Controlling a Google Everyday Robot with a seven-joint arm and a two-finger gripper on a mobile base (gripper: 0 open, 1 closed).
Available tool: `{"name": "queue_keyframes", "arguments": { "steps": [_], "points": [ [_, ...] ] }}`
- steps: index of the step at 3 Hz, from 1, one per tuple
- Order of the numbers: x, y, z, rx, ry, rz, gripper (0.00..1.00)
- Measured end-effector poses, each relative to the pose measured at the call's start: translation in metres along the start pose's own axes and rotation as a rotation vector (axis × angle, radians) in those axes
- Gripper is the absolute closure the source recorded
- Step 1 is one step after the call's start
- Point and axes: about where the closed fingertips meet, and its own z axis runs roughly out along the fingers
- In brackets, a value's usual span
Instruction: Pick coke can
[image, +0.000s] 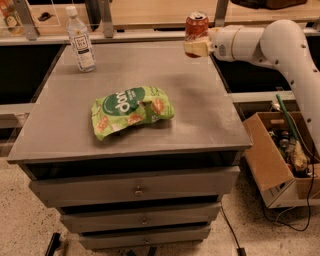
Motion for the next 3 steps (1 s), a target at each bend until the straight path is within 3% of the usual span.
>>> {"name": "queue_keyframes", "arguments": {
  "steps": [1,3],
  "points": [
    [-0.012,0.003,-0.002,-0.078,-0.012,-0.032,1.0],
    [-0.033,0.01,-0.008,-0.284,-0.037,-0.038,1.0]
  ]
}}
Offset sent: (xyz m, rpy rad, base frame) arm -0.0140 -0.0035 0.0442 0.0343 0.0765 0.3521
